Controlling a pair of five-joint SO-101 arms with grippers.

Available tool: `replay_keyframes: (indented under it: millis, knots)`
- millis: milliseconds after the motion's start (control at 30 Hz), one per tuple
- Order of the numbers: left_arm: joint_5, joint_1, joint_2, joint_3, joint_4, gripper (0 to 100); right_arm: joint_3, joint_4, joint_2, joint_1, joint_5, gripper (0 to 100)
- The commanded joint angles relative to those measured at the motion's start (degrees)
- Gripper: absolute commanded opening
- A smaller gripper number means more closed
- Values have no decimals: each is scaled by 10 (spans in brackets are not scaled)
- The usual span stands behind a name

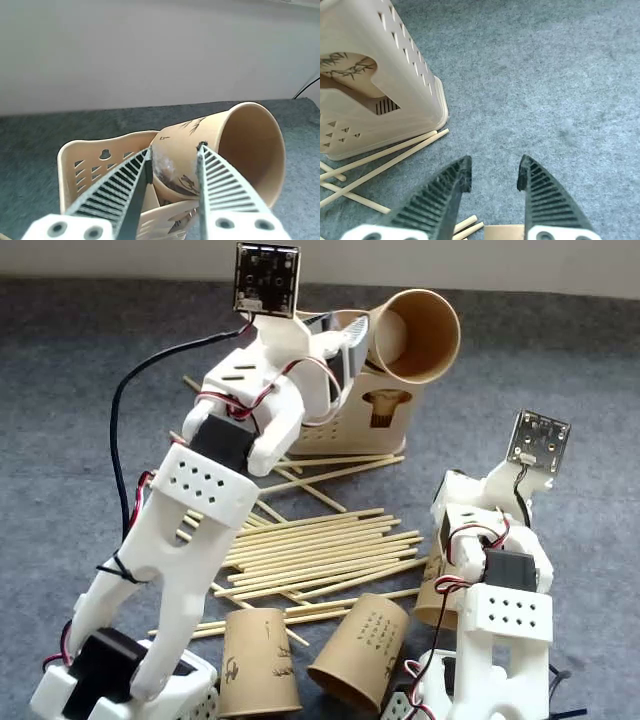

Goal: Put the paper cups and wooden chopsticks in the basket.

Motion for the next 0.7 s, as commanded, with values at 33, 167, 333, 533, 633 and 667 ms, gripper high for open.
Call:
replay_keyframes:
  millis: [33, 167, 333, 533, 633, 667]
  knots:
    - [5, -1, 0, -10, -3, 155, -9, -13, -11, 7, 1, 159]
    - [6, -1, -8, -10, 1, 155, -9, -13, -11, 7, 1, 159]
    - [6, 18, -51, 10, 2, 157, -9, -13, -11, 7, 1, 159]
    - [5, 33, -50, 21, -3, 158, -9, -13, -11, 7, 1, 159]
    - [5, 31, -25, 18, -3, 158, -9, -13, -11, 7, 1, 159]
    - [5, 31, -18, 18, -3, 158, -9, -13, -11, 7, 1, 159]
